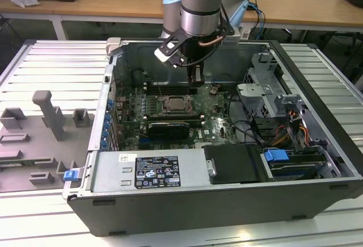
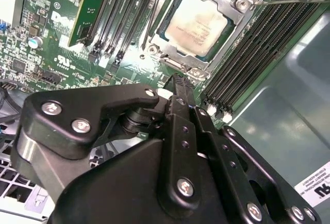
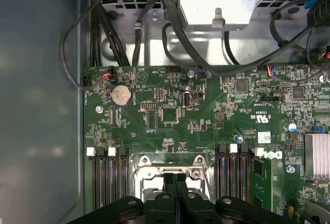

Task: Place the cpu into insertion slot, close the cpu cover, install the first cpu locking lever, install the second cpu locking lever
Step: 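Close the cpu cover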

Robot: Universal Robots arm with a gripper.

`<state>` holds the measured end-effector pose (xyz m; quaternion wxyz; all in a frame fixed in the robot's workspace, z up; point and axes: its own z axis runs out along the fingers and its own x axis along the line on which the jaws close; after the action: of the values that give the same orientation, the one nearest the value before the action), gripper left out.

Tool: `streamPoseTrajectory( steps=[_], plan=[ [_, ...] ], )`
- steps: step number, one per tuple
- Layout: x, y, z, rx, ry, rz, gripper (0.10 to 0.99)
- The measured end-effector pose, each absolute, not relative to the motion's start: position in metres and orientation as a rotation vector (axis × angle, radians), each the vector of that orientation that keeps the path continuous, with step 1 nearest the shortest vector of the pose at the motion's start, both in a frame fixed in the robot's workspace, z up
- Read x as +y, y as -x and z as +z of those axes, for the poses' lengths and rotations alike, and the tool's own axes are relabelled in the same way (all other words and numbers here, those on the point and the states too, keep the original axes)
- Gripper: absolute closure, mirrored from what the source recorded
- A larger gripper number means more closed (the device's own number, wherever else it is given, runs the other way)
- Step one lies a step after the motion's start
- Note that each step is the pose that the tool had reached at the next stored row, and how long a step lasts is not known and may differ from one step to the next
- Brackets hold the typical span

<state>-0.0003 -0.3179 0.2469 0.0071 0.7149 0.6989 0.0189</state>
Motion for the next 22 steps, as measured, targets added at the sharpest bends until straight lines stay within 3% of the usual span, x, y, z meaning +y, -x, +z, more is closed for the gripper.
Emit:
streamPoseTrajectory(
  steps=[22],
  plan=[
    [-0.318, 0.034, 0.243, 2.185, -2.234, 0.062, 0.98]
  ],
)
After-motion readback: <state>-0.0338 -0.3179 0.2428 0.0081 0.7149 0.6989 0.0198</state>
